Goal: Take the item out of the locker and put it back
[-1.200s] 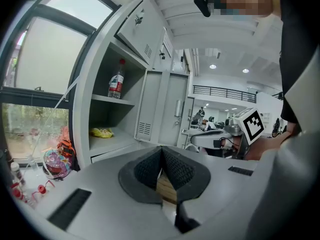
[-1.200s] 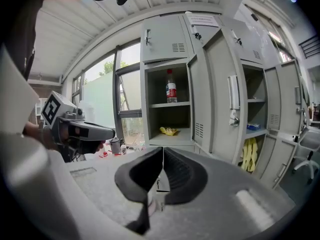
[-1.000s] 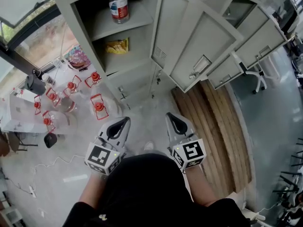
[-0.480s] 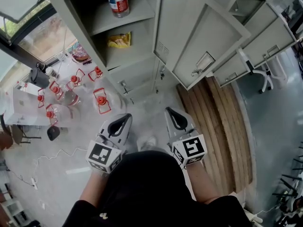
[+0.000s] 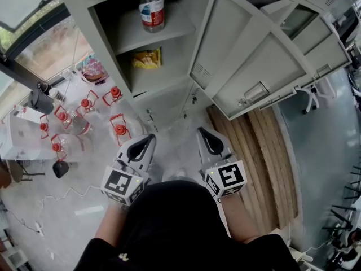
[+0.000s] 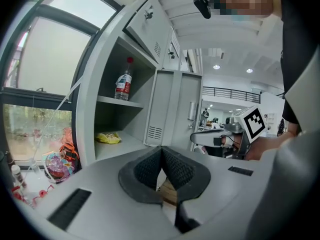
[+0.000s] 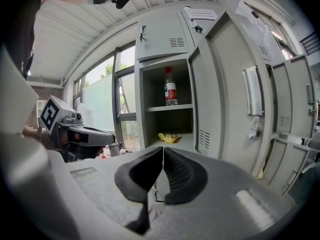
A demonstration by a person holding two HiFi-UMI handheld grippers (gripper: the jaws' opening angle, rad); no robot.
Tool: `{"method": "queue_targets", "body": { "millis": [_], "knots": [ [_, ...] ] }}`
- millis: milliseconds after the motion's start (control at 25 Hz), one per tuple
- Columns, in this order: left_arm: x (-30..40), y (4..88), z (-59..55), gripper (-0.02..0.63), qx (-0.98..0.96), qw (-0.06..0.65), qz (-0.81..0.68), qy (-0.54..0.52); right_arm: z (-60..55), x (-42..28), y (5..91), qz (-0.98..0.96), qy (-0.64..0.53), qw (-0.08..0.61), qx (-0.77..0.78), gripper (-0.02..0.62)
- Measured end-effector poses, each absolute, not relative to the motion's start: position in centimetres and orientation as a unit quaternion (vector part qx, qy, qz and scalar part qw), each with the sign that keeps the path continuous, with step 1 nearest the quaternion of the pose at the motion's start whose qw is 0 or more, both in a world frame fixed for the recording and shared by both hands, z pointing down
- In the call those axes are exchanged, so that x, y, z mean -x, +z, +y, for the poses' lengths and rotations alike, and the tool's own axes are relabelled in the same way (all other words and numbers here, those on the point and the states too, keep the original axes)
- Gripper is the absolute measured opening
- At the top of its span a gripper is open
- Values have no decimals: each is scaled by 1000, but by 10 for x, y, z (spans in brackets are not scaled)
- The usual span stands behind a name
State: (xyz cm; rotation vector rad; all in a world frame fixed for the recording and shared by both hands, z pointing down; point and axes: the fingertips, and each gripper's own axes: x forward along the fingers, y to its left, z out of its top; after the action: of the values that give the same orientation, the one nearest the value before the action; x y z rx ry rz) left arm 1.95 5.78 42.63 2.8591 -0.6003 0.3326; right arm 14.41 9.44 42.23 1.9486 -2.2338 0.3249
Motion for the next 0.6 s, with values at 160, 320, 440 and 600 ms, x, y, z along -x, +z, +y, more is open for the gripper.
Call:
{"method": "queue_targets", "body": {
  "millis": [160, 320, 440, 600],
  "knots": [
    [-3, 426, 24, 14, -967, 102, -207, 105, 63, -136, 417, -739, 101, 77, -661, 2],
    [10, 427, -5, 14, -968, 104, -199, 109, 32, -125, 411, -735, 94, 77, -667, 2],
    [19, 427, -24, 14, -970, 102, -192, 106, 9, -115, 405, -732, 84, 74, -672, 2],
    [31, 428, -46, 14, -973, 97, -184, 104, -18, -105, 397, -727, 70, 70, -679, 2]
  ]
}}
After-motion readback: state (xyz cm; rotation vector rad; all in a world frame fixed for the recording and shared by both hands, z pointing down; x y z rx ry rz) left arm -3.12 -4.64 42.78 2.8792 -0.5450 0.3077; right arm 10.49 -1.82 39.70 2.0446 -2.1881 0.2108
